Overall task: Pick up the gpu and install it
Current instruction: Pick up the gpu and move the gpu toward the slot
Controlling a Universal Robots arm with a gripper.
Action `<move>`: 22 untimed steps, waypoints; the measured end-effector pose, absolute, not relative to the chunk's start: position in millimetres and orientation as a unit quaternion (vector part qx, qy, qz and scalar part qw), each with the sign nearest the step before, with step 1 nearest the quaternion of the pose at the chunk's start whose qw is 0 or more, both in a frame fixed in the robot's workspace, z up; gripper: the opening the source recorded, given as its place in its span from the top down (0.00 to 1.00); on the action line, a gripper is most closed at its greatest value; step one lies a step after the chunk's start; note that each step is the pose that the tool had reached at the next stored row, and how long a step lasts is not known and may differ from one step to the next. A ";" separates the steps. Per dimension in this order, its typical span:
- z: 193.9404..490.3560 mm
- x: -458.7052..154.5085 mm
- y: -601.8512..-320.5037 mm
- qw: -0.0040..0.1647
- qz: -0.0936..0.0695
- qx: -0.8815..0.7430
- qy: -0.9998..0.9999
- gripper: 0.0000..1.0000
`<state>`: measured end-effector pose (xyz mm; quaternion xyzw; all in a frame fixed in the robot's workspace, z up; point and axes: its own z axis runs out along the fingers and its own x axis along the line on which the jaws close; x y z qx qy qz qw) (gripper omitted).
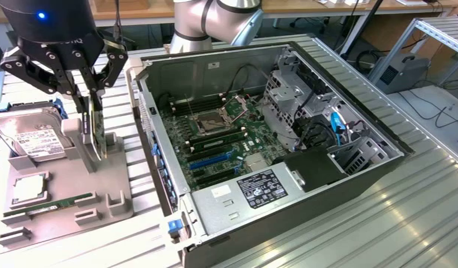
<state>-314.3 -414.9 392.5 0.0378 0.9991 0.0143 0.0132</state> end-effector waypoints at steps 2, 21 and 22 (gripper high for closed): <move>394.2 -314.3 -414.9 0.013 0.014 0.038 0.999 0.73; 406.2 -314.3 -414.9 0.013 0.014 0.038 0.999 0.73; 406.7 -314.3 -414.9 0.013 0.014 0.038 0.999 0.73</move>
